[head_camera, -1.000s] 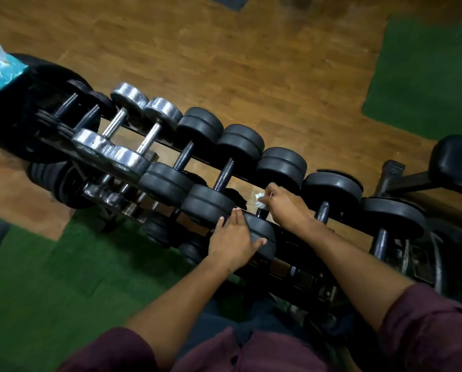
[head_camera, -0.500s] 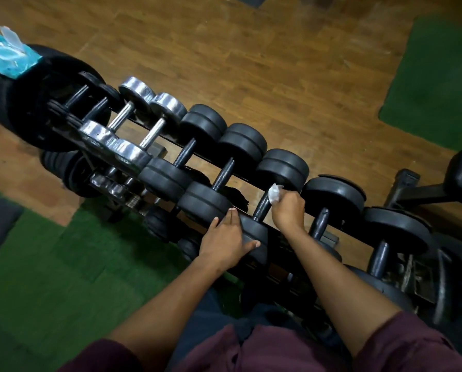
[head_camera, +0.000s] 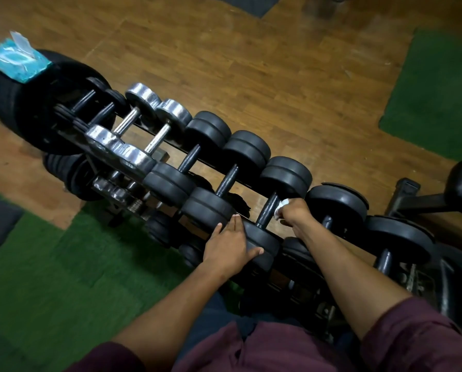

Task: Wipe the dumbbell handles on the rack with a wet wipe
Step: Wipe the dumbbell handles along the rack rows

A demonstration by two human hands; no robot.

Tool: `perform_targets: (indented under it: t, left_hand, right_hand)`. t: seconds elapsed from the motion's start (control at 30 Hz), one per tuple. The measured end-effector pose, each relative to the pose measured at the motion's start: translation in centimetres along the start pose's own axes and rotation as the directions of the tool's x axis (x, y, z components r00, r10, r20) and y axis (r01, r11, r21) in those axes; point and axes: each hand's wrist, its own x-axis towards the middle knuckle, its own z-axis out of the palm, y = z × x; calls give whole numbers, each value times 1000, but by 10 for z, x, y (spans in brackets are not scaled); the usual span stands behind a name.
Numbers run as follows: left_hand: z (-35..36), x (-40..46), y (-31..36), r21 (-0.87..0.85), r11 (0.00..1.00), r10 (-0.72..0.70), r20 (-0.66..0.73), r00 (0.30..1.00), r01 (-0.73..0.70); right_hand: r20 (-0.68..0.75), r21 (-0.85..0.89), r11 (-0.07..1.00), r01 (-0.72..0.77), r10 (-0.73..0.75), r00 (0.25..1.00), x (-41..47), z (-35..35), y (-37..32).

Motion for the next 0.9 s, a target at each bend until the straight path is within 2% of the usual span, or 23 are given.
perform_targets:
  t: [0.07, 0.13, 0.2, 0.3, 0.43, 0.7, 0.77, 0.83, 0.9]
  left_hand:
    - [0, -1, 0, 2, 1000, -1, -6, 1000, 1]
    - [1, -1, -1, 2, 1000, 0, -16, 1000, 0]
    - [1, 0, -1, 2, 1000, 0, -21, 1000, 0]
    - [2, 0, -2, -7, 1000, -3, -14, 1000, 3]
    - [3, -1, -2, -13, 1000, 0, -17, 1000, -1]
    - [6, -1, -4, -29, 1000, 2, -32, 999, -3]
    - [6, -2, -4, -31, 1000, 1, -34, 999, -2]
    - [6, -2, -4, -29, 1000, 3, -33, 999, -4]
    - [8, -1, -5, -32, 999, 4, -37, 999, -5]
  right_hand:
    - [-86, 70, 998, 10, -4, 996, -5, 1, -3]
    - [-97, 75, 996, 38, -31, 995, -27, 3, -12]
    - [-28, 17, 999, 42, -42, 999, -42, 5, -16]
    - [148, -88, 996, 33, -19, 989, -52, 2, -20]
    - [269, -224, 974, 19, 43, 962, -57, -6, -23]
    - [407, -186, 982, 30, 49, 912, -60, -9, -24]
    - [414, -196, 979, 49, 37, 910, -61, -12, -21]
    - [349, -220, 972, 76, 6, 937, -58, -13, -18]
    - [264, -173, 982, 75, -27, 964, -54, -12, -16]
